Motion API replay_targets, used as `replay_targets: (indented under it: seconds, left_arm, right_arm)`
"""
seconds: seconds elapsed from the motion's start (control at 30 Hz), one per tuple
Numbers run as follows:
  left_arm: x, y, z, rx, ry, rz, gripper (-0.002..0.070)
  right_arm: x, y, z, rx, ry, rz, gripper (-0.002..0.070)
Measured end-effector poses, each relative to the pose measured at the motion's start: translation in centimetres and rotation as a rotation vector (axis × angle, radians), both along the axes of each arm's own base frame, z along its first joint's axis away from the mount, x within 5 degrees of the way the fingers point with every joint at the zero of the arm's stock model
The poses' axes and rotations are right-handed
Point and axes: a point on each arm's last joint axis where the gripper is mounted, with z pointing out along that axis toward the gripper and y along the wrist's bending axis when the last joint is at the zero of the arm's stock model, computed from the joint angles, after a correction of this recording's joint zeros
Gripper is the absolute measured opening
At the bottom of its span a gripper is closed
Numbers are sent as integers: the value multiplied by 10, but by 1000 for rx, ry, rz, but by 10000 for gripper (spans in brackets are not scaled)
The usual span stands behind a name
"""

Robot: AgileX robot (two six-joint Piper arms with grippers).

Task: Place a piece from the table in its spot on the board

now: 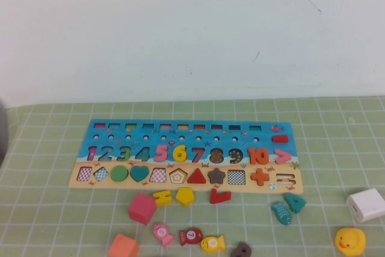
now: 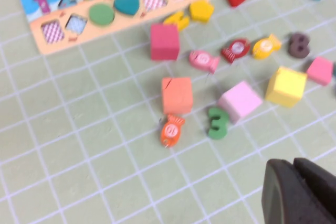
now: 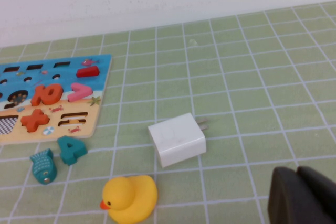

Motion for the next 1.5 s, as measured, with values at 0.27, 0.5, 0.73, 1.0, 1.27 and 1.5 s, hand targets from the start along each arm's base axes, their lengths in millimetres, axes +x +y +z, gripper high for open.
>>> replay_targets:
  seconds: [0.27,0.5,0.73,1.0,1.27,1.5]
  left_arm:
    - [11,1,-14,12,-90,53,-1]
    - [23,10,-73,-93,-358,192,-1]
    - [12,27,-119,-149,-531,387,-1]
    - [1,36,-140,-157,-587,539,-1]
    - [-4,35,-151,-90,-495,509,-1]
    - [-5,32,-153,-123,-462,495,-1]
  right_arm:
    - [0,0,0,0,0,0,-1]
    - [0,0,0,0,0,0,-1]
    - [0,0,0,0,0,0,-1]
    - [0,0,0,0,0,0,-1]
    - [0,0,0,0,0,0,-1]
    - [0,0,0,0,0,0,-1]
